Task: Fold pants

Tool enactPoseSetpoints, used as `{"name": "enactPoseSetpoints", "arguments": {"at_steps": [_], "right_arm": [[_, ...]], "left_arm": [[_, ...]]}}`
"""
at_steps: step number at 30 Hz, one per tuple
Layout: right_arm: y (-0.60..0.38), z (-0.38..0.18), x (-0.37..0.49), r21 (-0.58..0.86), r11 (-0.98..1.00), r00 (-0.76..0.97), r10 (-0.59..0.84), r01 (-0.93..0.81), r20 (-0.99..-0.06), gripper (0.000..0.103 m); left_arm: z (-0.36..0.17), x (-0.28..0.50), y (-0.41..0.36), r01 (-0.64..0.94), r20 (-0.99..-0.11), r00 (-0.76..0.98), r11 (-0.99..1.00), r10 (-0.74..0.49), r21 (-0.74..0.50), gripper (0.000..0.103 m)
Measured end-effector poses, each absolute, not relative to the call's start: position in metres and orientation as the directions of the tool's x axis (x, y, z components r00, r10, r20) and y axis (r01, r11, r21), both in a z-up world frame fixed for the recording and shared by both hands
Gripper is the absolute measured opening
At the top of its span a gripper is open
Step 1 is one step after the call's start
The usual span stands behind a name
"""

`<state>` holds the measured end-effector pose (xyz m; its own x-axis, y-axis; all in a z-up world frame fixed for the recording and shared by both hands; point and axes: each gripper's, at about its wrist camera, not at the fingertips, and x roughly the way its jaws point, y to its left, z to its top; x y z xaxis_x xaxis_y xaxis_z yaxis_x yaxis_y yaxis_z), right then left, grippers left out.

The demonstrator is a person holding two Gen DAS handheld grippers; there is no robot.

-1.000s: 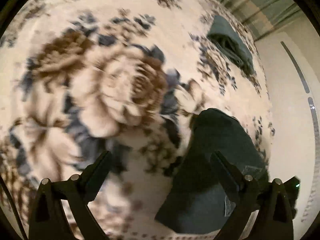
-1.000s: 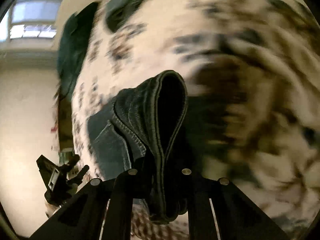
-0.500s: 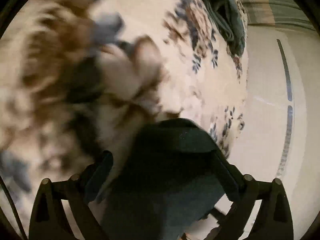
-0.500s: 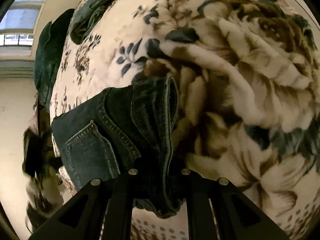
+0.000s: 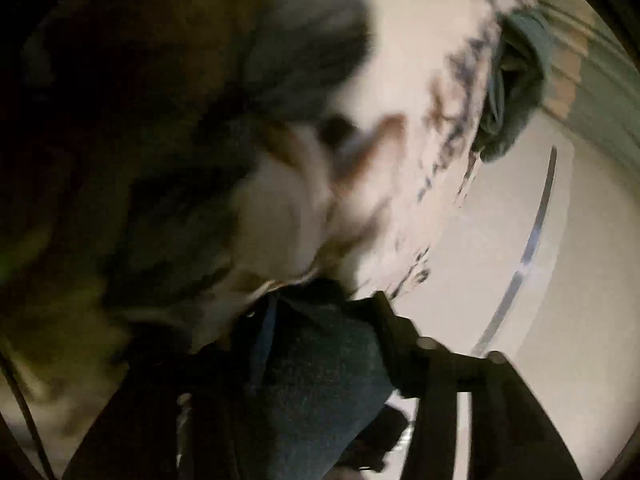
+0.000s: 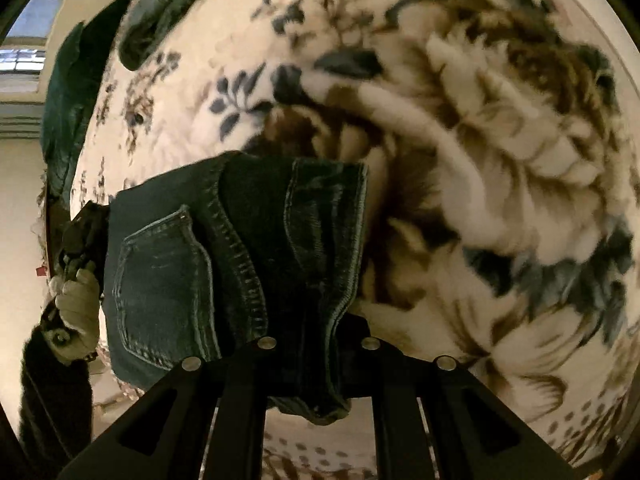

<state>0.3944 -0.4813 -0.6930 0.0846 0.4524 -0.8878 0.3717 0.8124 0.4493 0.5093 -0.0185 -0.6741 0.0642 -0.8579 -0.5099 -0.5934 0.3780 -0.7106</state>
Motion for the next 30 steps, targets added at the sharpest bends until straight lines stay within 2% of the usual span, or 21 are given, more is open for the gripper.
{"name": "enactPoseSetpoints", "arguments": {"at_steps": [2, 4, 5, 7, 10, 12, 14, 16, 17, 20, 23, 24, 27, 30], "right_arm": [[-0.481, -0.689, 0.395, 0.456, 0.813, 0.076, 0.463, 0.362, -0.883, 0.019], [-0.486, -0.683, 0.39, 0.488, 0.789, 0.089, 0.494, 0.373, -0.865, 0.052], [-0.49, -0.677, 0.386, 0.52, 0.766, 0.119, 0.517, 0.377, -0.848, 0.057], [-0.495, -0.67, 0.376, 0.533, 0.75, 0.145, 0.522, 0.393, -0.841, 0.065], [-0.499, -0.681, 0.363, 0.566, 0.698, 0.155, 0.562, 0.44, -0.813, 0.068], [-0.495, -0.704, 0.355, 0.597, 0.652, 0.132, 0.616, 0.469, -0.777, 0.068], [-0.492, -0.724, 0.351, 0.539, 0.7, 0.104, 0.562, 0.469, -0.821, 0.067], [-0.493, -0.739, 0.352, 0.434, 0.764, 0.016, 0.486, 0.477, -0.874, 0.063], [-0.494, -0.738, 0.354, 0.429, 0.764, -0.008, 0.493, 0.483, -0.87, 0.063], [-0.484, -0.703, 0.37, 0.358, 0.854, -0.076, 0.414, 0.377, -0.907, 0.063], [-0.462, -0.644, 0.387, 0.274, 0.935, -0.053, 0.292, 0.224, -0.955, 0.065], [-0.452, -0.623, 0.396, 0.292, 0.939, -0.013, 0.299, 0.179, -0.954, 0.066], [-0.41, -0.582, 0.44, 0.36, 0.932, 0.067, 0.357, 0.038, -0.932, 0.08], [-0.349, -0.578, 0.493, 0.404, 0.909, -0.019, 0.404, -0.1, -0.915, 0.08]], "left_arm": [[-0.642, 0.501, -0.016, -0.479, -0.618, 0.062, 0.52, -0.783, -0.707, 0.074], [-0.609, 0.485, -0.017, -0.364, -0.729, 0.081, 0.661, -0.679, -0.656, 0.078], [-0.59, 0.469, -0.02, -0.306, -0.768, 0.104, 0.714, -0.632, -0.629, 0.079], [-0.574, 0.444, -0.028, -0.261, -0.769, 0.13, 0.727, -0.626, -0.636, 0.08], [-0.572, 0.42, -0.05, -0.217, -0.755, 0.115, 0.726, -0.645, -0.653, 0.081], [-0.578, 0.406, -0.076, -0.123, -0.824, 0.069, 0.815, -0.562, -0.566, 0.084], [-0.591, 0.39, -0.088, -0.055, -0.881, 0.044, 0.879, -0.471, -0.473, 0.091], [-0.6, 0.385, -0.078, -0.099, -0.866, 0.031, 0.86, -0.499, -0.5, 0.094], [-0.601, 0.382, -0.068, -0.153, -0.847, 0.032, 0.835, -0.531, -0.529, 0.094], [-0.587, 0.379, -0.055, -0.215, -0.831, 0.054, 0.806, -0.554, -0.552, 0.092], [-0.563, 0.375, -0.054, -0.202, -0.813, 0.121, 0.787, -0.57, -0.582, 0.093], [-0.558, 0.372, -0.045, -0.192, -0.81, 0.147, 0.787, -0.567, -0.586, 0.093], [-0.559, 0.377, -0.059, -0.149, -0.784, 0.194, 0.772, -0.59, -0.618, 0.095], [-0.58, 0.385, -0.072, -0.157, -0.787, 0.132, 0.771, -0.603, -0.617, 0.095]]}}
